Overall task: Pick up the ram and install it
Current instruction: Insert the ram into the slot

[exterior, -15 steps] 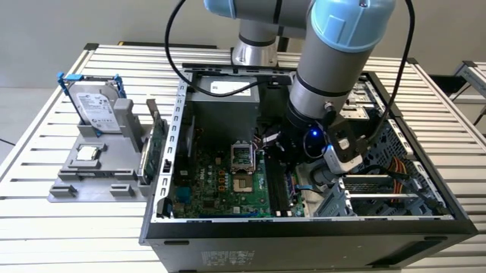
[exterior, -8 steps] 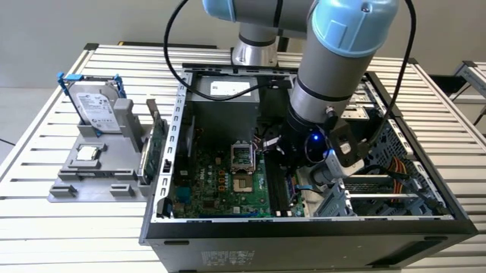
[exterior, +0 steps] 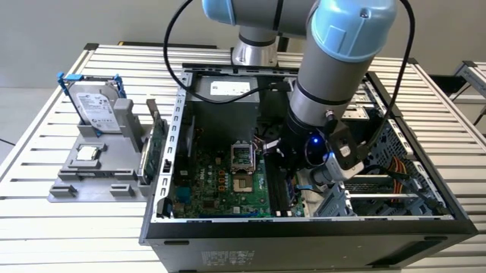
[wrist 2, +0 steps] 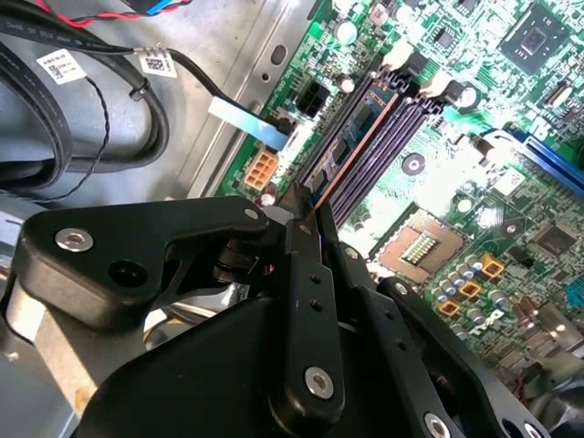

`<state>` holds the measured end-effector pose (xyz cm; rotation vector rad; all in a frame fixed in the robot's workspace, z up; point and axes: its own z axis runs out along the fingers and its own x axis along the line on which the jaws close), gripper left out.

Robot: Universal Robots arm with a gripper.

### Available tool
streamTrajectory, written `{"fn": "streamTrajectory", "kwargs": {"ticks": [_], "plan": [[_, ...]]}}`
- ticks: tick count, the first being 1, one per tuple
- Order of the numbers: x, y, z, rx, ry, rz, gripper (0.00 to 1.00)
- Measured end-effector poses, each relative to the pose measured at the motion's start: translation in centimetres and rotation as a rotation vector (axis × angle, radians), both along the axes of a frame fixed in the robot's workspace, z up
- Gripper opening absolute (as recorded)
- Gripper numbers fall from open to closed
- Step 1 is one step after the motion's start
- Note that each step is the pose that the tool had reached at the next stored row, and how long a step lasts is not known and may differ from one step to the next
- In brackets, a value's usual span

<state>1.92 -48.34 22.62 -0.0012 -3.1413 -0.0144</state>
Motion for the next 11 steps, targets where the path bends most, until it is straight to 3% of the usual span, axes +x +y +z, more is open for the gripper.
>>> {"fn": "streamTrajectory", "kwargs": {"ticks": [11], "plan": [[0.0, -0.29, -0.36, -0.0001, 0.0, 0.011, 0.0]]}}
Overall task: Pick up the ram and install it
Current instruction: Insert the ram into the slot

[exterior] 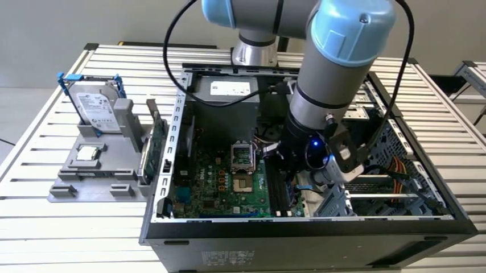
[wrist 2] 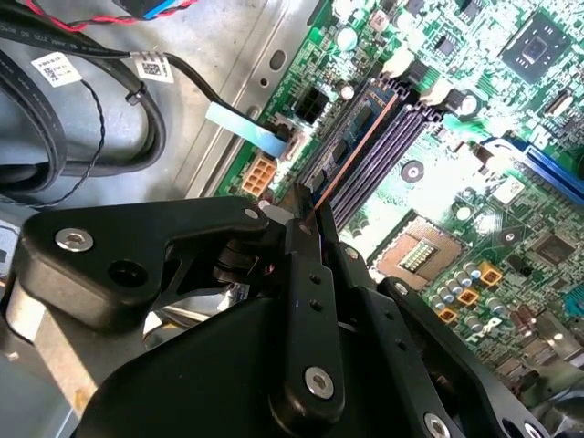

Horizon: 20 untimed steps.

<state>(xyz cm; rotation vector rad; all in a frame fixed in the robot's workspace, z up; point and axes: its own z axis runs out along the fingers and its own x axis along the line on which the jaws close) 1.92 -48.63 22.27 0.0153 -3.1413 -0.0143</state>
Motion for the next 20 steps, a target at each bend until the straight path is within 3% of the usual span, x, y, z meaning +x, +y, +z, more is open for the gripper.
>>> {"fn": "streamTrajectory", "kwargs": {"ticks": [20], "plan": [[0.0, -0.04, -0.58, 0.0, 0.0005, 0.003, 0.0]]}}
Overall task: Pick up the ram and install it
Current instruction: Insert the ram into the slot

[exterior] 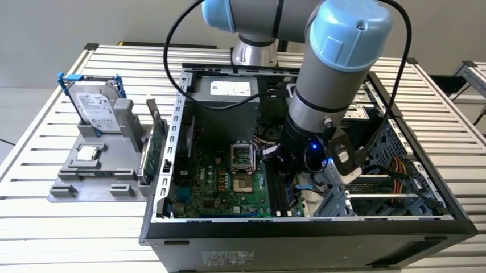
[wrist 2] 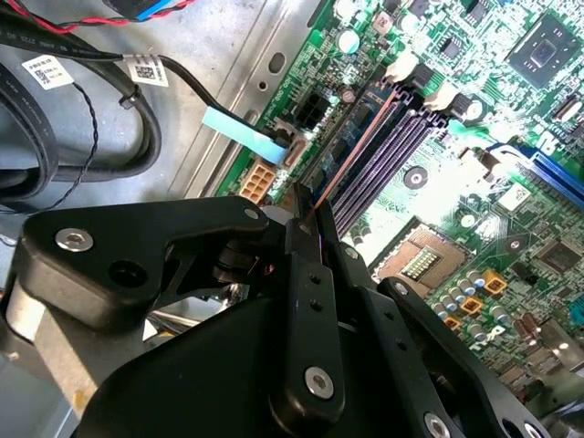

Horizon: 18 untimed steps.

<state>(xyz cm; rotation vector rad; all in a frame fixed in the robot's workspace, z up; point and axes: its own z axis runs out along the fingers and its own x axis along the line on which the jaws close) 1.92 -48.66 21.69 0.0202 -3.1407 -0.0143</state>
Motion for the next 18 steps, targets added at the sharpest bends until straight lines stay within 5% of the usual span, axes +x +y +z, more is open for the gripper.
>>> {"fn": "streamTrajectory", "kwargs": {"ticks": [18], "plan": [[-0.03, -0.08, -0.25, -0.0001, 0.0008, 0.002, 0.0]]}}
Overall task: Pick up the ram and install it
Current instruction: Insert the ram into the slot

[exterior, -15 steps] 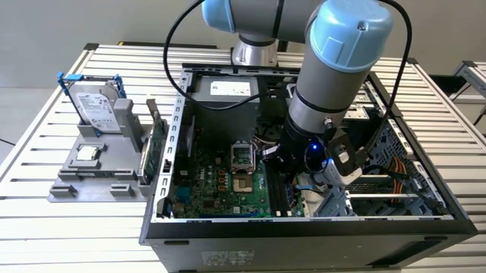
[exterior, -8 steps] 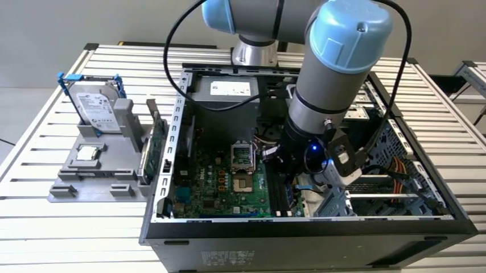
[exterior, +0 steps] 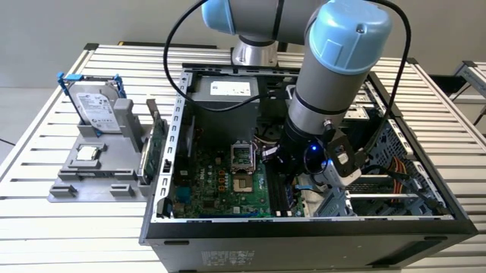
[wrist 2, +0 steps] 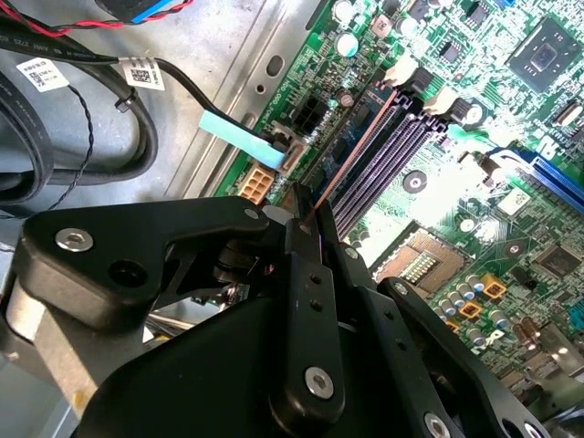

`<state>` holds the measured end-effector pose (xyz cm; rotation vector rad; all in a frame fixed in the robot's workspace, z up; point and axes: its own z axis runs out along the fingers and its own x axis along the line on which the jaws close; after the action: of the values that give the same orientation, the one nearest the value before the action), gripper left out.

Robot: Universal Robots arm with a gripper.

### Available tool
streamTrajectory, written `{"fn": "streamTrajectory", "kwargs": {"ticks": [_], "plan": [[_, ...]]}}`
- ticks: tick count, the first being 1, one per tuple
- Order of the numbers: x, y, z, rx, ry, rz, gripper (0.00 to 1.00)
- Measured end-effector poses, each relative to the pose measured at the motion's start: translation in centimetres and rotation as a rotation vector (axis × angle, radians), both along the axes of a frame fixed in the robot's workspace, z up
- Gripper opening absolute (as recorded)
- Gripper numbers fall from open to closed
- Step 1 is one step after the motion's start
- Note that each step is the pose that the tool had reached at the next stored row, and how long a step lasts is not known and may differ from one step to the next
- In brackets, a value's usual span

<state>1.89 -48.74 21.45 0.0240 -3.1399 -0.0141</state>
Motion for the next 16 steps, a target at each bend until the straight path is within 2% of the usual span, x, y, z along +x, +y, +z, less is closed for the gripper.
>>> {"fn": "streamTrajectory", "kwargs": {"ticks": [10, 16], "plan": [[0.0, 0.02, 0.29, -0.003, -0.0001, 0.0, 0.0], [0.0, 0.08, 0.44, -0.0091, 0.0, 0.0, 0.0]]}}
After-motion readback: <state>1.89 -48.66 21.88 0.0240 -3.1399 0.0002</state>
